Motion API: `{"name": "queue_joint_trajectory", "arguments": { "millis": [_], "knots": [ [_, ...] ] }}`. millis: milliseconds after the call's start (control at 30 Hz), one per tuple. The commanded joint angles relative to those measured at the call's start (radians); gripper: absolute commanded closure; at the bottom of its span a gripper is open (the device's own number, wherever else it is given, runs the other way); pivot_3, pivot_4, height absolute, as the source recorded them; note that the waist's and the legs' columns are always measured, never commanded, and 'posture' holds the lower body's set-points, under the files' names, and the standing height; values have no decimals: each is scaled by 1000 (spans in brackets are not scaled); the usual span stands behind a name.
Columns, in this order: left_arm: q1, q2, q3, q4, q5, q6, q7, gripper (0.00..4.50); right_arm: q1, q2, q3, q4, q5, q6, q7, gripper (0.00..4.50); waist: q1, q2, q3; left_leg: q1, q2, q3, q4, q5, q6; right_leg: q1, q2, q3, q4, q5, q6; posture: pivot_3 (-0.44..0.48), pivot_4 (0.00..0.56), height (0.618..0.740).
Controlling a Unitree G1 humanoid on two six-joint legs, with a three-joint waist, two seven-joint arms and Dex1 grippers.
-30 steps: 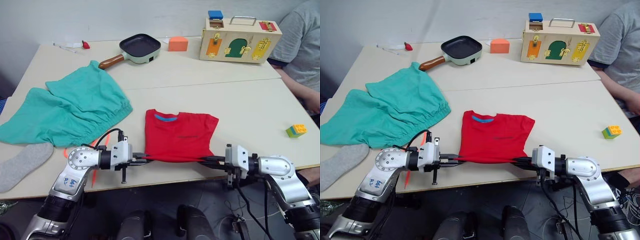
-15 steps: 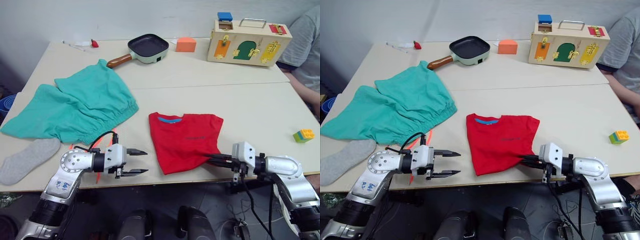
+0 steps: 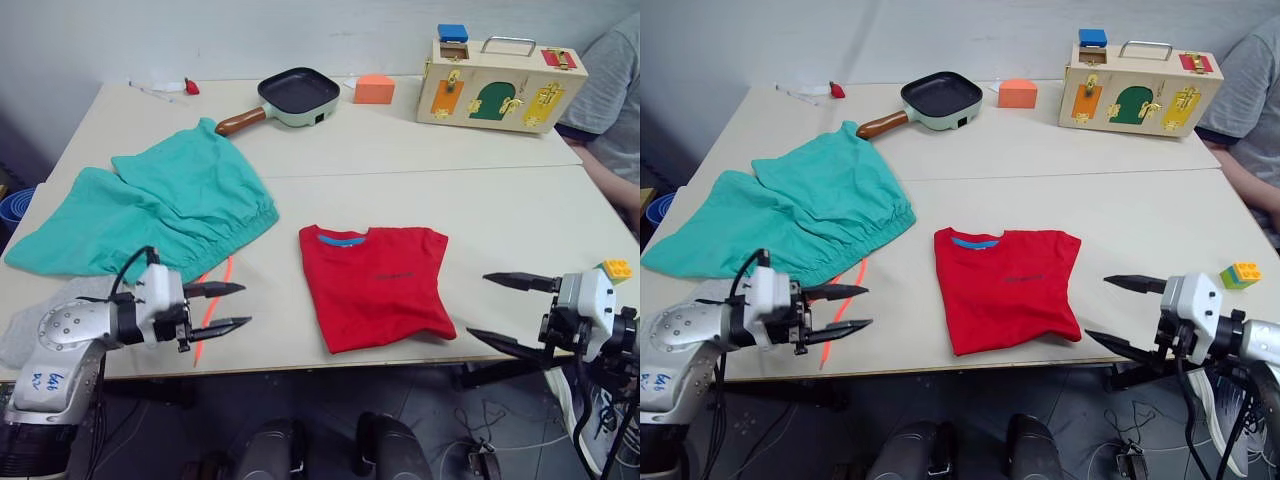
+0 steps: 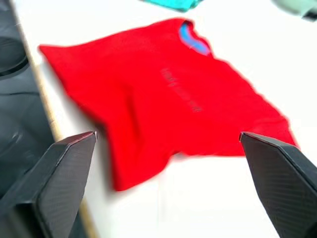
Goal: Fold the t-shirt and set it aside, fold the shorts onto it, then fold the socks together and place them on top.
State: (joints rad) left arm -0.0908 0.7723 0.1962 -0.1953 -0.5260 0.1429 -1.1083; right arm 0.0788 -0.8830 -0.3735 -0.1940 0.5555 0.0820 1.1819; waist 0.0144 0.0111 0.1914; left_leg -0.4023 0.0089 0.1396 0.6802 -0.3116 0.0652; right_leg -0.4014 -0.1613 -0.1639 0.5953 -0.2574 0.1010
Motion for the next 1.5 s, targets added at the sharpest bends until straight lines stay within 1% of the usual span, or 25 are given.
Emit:
{"name": "queue_joint_trajectory", "arguments": {
  "millis": [33,133,167,233,267,300,333,367,433,467,567,700,800,933,1000,1067,1133,1233,1333,1400,1500],
  "knots": [
    [-78,-28,-33,-49,-25,47,35,2594,-87,52,60,-48,51,43,-28,213,1,0,0,0,0,0,0,0,0,0,0,0,0,0,0,0,150,740],
    [-167,-77,-125,-6,42,39,47,3502,-176,114,167,-33,13,55,-46,960,1,0,0,0,0,2,0,0,0,-1,1,1,1,0,0,0,150,740],
    [-212,-109,-172,25,73,34,52,3827,-222,151,228,2,-39,26,-53,1311,3,0,0,0,0,3,0,0,0,-2,1,1,1,0,0,0,150,740],
    [-270,-151,-225,68,111,26,57,4472,-276,193,295,48,-102,-11,-59,2041,6,0,0,-1,0,5,0,0,0,-4,3,3,3,0,0,0,150,740],
    [-306,-182,-257,103,136,14,57,4500,-306,217,328,80,-133,-27,-65,2383,7,0,0,-2,0,7,1,0,0,-6,8,4,4,0,0,0,150,740],
    [-352,-222,-301,147,167,5,59,4500,-346,246,366,120,-165,-44,-70,2756,9,0,0,-3,0,8,1,0,0,-8,10,4,6,0,0,0,150,740],
    [-387,-255,-333,184,192,-5,64,4500,-378,271,396,155,-195,-59,-80,3102,9,-1,0,-3,0,8,1,3,5,-8,11,4,9,1,1,0,150,740],
    [-419,-289,-358,222,217,-6,78,4500,-408,295,426,191,-227,-80,-88,3466,7,-1,0,-3,0,9,1,4,6,-8,12,4,10,1,1,0,150,740],
    [-454,-335,-392,282,255,-20,91,4500,-442,324,463,250,-284,-118,-105,4193,5,-1,0,-3,0,11,1,5,7,-9,12,4,10,1,1,0,150,740],
    [-464,-357,-412,311,277,-24,99,4500,-456,338,481,284,-313,-145,-112,4482,3,-1,0,-3,0,11,1,5,7,-9,13,3,10,1,1,0,150,740],
    [-471,-397,-455,369,327,-39,111,4500,-493,369,494,380,-371,-188,-165,4482,-6,0,0,-3,1,11,1,5,7,-9,14,3,10,1,1,0,150,740],
    [-465,-440,-481,440,402,-14,197,4500,-540,382,472,520,-423,-232,-235,4482,-18,-1,0,-3,1,12,2,5,7,-9,14,3,10,1,1,0,150,740],
    [-446,-429,-492,475,456,-34,226,4500,-569,371,435,630,-432,-270,-282,4482,-19,-1,0,-2,2,12,2,6,7,-9,13,4,10,1,1,0,150,740],
    [-419,-421,-469,489,458,-58,240,4500,-619,351,394,785,-435,-326,-323,4482,-19,-1,0,-1,2,11,2,7,6,-8,11,7,11,1,1,0,150,740],
    [-412,-417,-454,506,455,-94,244,4500,-656,344,371,888,-444,-344,-367,4482,-20,-1,-1,0,2,11,2,7,6,-8,10,8,10,1,0,0,150,740],
    [-409,-421,-429,520,437,-143,244,4500,-692,338,350,976,-449,-363,-404,4482,-24,-1,-1,0,2,11,2,7,5,-8,10,8,10,1,0,0,150,740],
    [-403,-428,-400,518,400,-186,218,4500,-717,334,333,1021,-443,-384,-409,4482,-27,-1,-1,0,3,11,2,7,4,-8,9,8,10,1,-1,0,150,740],
    [-396,-449,-336,476,295,-185,172,4500,-723,341,293,981,-363,-398,-322,4482,-31,-1,-1,-1,4,10,2,8,4,-8,7,8,11,1,-2,0,150,740],
    [-404,-464,-277,445,223,-144,176,4500,-676,340,266,826,-255,-331,-199,4482,-36,0,-1,-2,4,9,2,8,4,-9,9,8,12,1,-2,0,150,740],
    [-413,-463,-266,438,220,-134,183,4500,-601,325,272,646,-186,-210,-152,4482,-37,0,-1,-2,4,9,2,8,4,-8,10,7,12,1,-2,0,150,740],
    [-418,-475,-277,427,233,-127,191,4500,-473,302,297,410,-149,-101,-124,4482,-36,0,-1,-2,4,8,2,8,4,-8,10,7,12,1,-1,0,150,740]
  ]
}}
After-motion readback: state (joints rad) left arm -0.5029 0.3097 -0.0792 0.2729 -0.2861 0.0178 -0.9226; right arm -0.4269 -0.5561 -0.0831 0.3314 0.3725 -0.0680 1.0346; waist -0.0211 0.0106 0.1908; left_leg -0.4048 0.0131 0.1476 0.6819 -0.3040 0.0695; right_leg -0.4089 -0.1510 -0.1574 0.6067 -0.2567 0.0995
